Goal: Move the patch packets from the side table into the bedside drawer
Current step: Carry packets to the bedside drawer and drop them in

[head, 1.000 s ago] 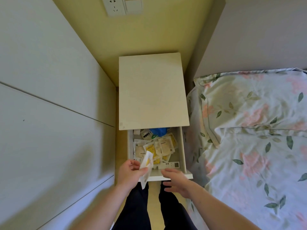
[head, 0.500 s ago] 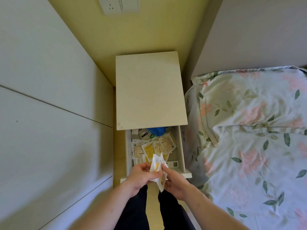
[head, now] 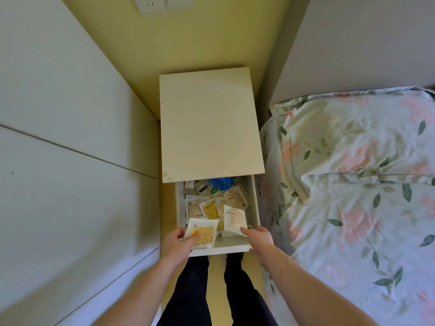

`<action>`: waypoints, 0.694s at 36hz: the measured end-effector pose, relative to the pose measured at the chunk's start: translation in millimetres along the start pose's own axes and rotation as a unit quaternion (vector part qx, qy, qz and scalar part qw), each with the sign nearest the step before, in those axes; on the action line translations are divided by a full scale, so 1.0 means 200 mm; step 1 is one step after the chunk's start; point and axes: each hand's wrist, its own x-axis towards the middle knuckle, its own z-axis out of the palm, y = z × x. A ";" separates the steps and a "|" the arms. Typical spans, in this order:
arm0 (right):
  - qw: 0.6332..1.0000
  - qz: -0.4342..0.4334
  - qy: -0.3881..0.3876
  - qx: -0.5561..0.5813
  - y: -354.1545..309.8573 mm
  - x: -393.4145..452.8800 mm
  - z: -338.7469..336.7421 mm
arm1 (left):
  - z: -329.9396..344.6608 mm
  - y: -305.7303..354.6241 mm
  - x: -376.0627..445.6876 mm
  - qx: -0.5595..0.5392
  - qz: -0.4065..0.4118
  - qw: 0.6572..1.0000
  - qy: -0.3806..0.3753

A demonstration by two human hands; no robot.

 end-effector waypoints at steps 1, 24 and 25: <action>1.000 -0.011 0.011 -0.021 0.01 -0.01 -0.01 | 0.00 0.00 0.01 0.007 0.003 1.000 0.005; 0.979 -0.163 0.026 -0.123 0.18 -0.52 -0.32 | 0.08 0.34 -0.27 0.375 0.154 0.913 -0.055; 0.977 -0.170 0.029 -0.129 0.19 -0.57 -0.33 | 0.07 0.35 -0.31 0.383 0.173 0.905 -0.064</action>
